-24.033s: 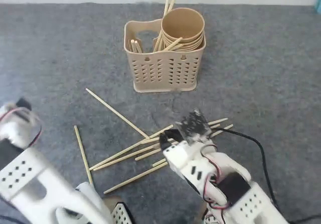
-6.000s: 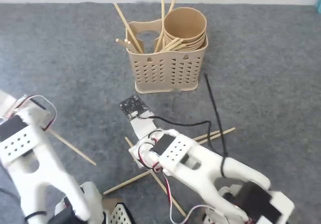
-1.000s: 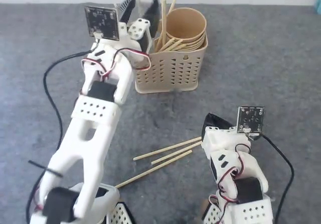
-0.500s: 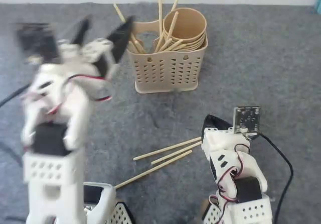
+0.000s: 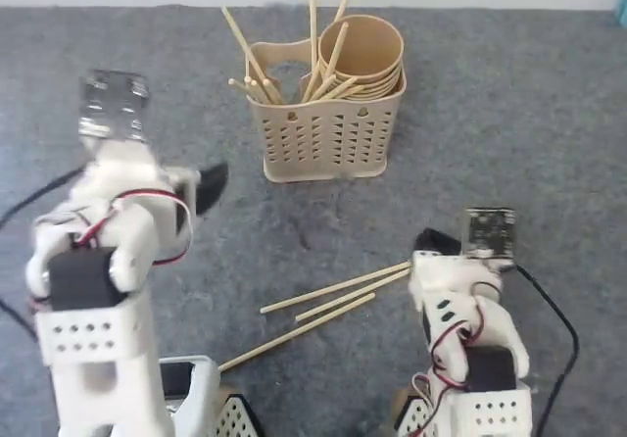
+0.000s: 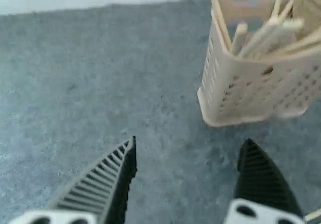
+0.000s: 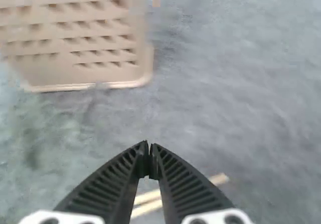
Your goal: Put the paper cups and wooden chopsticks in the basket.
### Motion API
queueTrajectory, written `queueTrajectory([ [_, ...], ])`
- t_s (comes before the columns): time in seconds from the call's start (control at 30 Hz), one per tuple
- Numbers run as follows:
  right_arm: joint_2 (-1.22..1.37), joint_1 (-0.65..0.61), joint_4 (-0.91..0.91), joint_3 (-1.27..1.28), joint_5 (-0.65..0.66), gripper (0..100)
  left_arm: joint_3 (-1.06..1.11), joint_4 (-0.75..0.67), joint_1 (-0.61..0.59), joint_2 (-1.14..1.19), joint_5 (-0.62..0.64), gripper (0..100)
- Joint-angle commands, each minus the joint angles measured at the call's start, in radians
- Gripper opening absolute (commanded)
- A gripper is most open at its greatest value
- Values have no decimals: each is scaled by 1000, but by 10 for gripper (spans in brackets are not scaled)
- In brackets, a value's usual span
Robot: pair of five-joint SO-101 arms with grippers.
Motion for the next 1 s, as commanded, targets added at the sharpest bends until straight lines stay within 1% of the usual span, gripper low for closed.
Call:
queueTrajectory([
  [0.0,12,222,65,-81,-69,7,125,3,40,-20,-101,304],
  [0.1,13,427,62,-97,-92,7,243,5,178,-20,-133,304],
  [0.2,15,605,67,-101,-101,6,341,-37,368,-20,-132,304],
  [0.3,15,719,68,-61,-95,6,432,-129,545,-12,-130,304],
  [0.4,12,782,59,-2,-34,6,527,-249,661,-12,-130,304],
  [0.53,4,811,62,25,2,6,625,-368,717,-11,-133,288],
  [0.7,4,803,67,25,2,6,687,-427,750,-11,-137,228],
  [0.83,4,803,67,25,3,6,694,-456,750,-6,-186,230],
  [0.9,4,803,67,25,5,6,685,-462,750,28,-198,241],
  [0.97,4,803,68,25,5,6,682,-506,750,86,-198,265],
])
